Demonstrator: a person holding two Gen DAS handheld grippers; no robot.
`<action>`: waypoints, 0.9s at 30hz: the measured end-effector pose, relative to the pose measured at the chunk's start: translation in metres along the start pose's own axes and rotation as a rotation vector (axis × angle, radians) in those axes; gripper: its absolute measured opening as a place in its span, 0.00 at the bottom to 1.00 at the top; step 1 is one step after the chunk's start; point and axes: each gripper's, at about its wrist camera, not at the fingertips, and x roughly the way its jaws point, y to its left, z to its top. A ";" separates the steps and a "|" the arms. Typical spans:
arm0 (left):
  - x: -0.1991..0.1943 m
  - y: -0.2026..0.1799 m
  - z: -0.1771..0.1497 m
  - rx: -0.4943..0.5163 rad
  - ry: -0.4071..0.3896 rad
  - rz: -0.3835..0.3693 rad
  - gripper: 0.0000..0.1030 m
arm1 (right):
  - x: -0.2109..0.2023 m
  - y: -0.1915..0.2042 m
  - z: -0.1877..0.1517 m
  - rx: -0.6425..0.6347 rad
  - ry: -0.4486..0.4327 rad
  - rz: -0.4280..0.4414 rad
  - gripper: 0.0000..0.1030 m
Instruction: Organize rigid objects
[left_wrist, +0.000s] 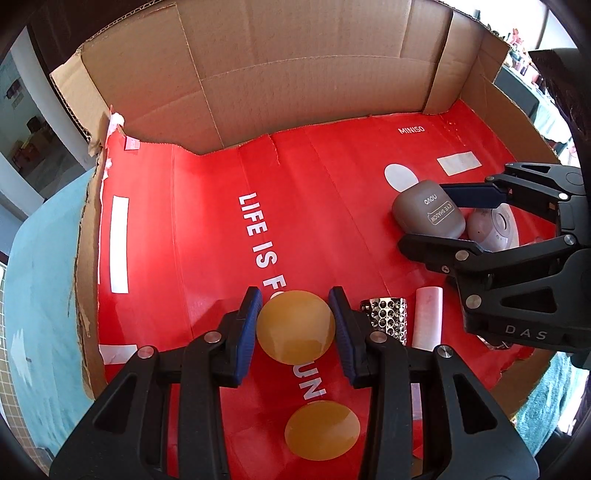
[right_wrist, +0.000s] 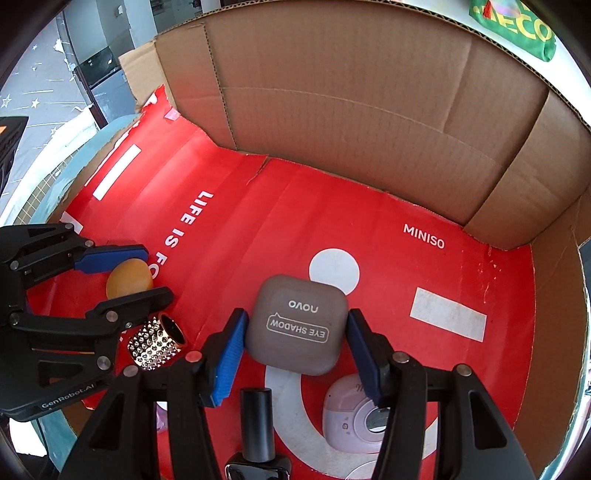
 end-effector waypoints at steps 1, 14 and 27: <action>0.000 0.000 0.000 0.002 -0.001 -0.001 0.35 | 0.000 0.000 0.000 0.001 0.000 0.001 0.56; -0.009 0.005 -0.004 -0.005 -0.028 0.005 0.49 | 0.000 -0.004 -0.002 0.007 0.004 0.007 0.59; -0.037 0.006 -0.010 -0.015 -0.102 0.004 0.57 | -0.010 -0.007 -0.002 0.029 -0.023 0.002 0.63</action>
